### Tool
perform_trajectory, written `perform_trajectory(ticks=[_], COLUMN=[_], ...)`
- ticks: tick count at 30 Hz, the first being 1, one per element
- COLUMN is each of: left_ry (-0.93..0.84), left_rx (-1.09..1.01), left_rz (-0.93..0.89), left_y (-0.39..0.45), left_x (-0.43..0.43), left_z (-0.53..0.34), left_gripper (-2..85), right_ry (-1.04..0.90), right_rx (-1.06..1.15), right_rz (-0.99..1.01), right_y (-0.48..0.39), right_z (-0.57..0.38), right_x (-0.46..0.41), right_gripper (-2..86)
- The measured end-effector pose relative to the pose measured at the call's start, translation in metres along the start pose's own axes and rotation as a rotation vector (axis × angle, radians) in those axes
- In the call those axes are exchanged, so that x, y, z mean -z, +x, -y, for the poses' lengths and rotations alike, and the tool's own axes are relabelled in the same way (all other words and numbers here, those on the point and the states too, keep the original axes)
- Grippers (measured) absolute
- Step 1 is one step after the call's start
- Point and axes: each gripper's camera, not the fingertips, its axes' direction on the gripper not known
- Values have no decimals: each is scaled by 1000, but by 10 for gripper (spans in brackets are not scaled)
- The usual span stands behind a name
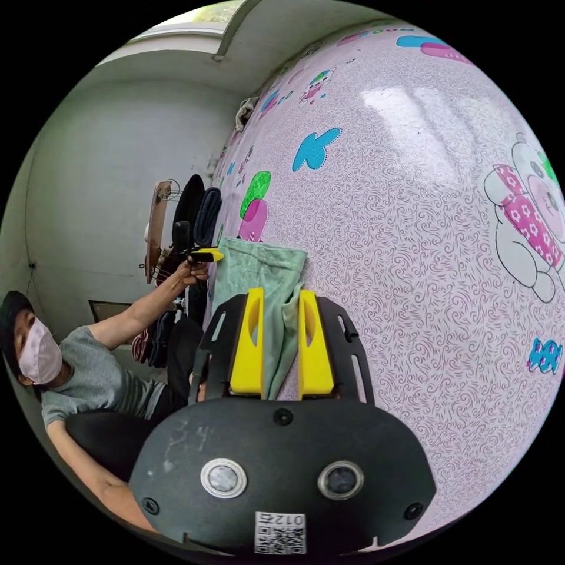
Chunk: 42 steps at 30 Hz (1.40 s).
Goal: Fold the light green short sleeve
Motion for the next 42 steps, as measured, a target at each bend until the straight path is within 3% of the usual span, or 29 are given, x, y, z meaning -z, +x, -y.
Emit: perform_trajectory(ticks=[9,12,19,31,42], left_ry=[26,65,180,448,772], left_rx=[23,13,-56,-174,-161], left_rz=[-8,0,27,99,430], left_y=[-20,-15,18,89,164], left_x=[-32,-42,-45,-19,23], left_z=[-55,-80,-155,-378,-636], left_gripper=[21,15,7,7,8], right_ry=[-30,10,172,288,185], right_rx=[14,68,158,420,690], right_rz=[-9,-97,-89,-15,45], right_y=[109,124,167,207,210], right_z=[7,-5,-66,-157,-132], right_x=[-54,-67,-69,-109,-219], right_gripper=[12,2,-3,-2,-2])
